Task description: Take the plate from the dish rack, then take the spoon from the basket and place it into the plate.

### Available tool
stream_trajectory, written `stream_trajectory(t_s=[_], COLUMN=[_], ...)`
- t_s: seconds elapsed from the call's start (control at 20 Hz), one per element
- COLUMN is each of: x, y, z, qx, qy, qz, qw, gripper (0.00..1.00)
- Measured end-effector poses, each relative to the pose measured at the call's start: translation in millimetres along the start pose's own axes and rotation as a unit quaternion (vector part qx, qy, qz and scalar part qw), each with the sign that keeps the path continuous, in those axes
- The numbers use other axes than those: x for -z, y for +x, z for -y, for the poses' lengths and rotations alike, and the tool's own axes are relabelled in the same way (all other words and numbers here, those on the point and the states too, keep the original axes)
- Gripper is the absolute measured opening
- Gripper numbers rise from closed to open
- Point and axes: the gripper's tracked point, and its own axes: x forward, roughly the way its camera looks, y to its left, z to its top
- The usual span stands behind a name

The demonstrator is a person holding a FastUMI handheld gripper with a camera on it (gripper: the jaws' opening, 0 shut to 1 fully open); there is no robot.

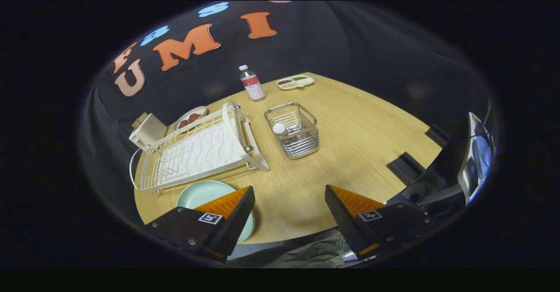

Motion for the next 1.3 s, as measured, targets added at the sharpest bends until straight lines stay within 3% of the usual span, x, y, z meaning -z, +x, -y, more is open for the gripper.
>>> stream_trajectory(t_s=[0.4, 0.75, 1.05, 1.3], x=[-53, -93, -96, -91], y=[2, 14, 37, 53], z=[1, -8, -14, -12], qx=[0.011, -0.013, -0.034, -0.037], qy=[-0.078, -0.112, -0.159, -0.169], qz=[0.071, 0.127, 0.144, 0.136], qw=[0.994, 0.985, 0.976, 0.975], gripper=[0.99, 0.98, 0.77, 0.43])
